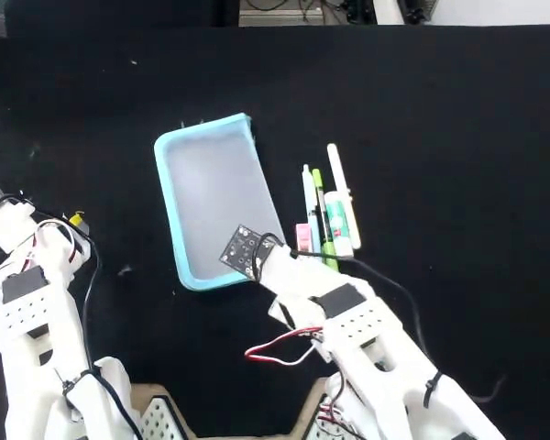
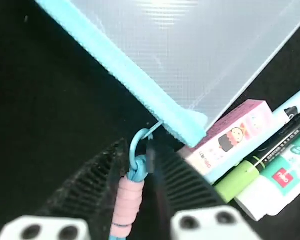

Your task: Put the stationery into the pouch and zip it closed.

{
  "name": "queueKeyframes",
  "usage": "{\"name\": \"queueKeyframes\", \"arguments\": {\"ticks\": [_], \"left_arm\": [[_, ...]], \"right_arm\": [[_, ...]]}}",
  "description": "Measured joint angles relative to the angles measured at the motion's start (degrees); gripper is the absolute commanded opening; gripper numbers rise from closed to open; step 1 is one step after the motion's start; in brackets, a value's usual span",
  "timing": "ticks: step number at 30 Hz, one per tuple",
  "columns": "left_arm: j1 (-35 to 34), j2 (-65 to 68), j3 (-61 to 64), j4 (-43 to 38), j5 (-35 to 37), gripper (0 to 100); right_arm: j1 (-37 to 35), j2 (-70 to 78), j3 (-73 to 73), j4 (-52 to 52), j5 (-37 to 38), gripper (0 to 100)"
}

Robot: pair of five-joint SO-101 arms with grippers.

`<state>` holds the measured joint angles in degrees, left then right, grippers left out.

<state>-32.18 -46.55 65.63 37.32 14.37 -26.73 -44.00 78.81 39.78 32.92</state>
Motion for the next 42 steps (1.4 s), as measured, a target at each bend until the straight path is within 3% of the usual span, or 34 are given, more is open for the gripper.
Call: {"name": "queueKeyframes", "arguments": {"ticks": [6,10,16,29,35,39,42], "left_arm": [[0.0,0.0,0.0,0.0,0.0,23],[0.0,0.0,0.0,0.0,0.0,23],[0.0,0.0,0.0,0.0,0.0,23],[0.0,0.0,0.0,0.0,0.0,23],[0.0,0.0,0.0,0.0,0.0,23],[0.0,0.0,0.0,0.0,0.0,23],[0.0,0.0,0.0,0.0,0.0,23]], "right_arm": [[5.5,0.0,-0.6,0.4,0.0,1.1],[8.1,0.4,-4.1,6.5,-2.2,2.2],[8.1,0.4,-7.4,14.9,-7.4,8.8],[8.1,0.4,-3.1,7.5,-8.5,8.6],[8.4,0.4,-4.2,11.1,-8.5,15.9],[5.0,0.4,-7.4,18.0,-10.7,15.5],[1.2,0.4,-7.4,17.1,-11.1,15.5]]}}
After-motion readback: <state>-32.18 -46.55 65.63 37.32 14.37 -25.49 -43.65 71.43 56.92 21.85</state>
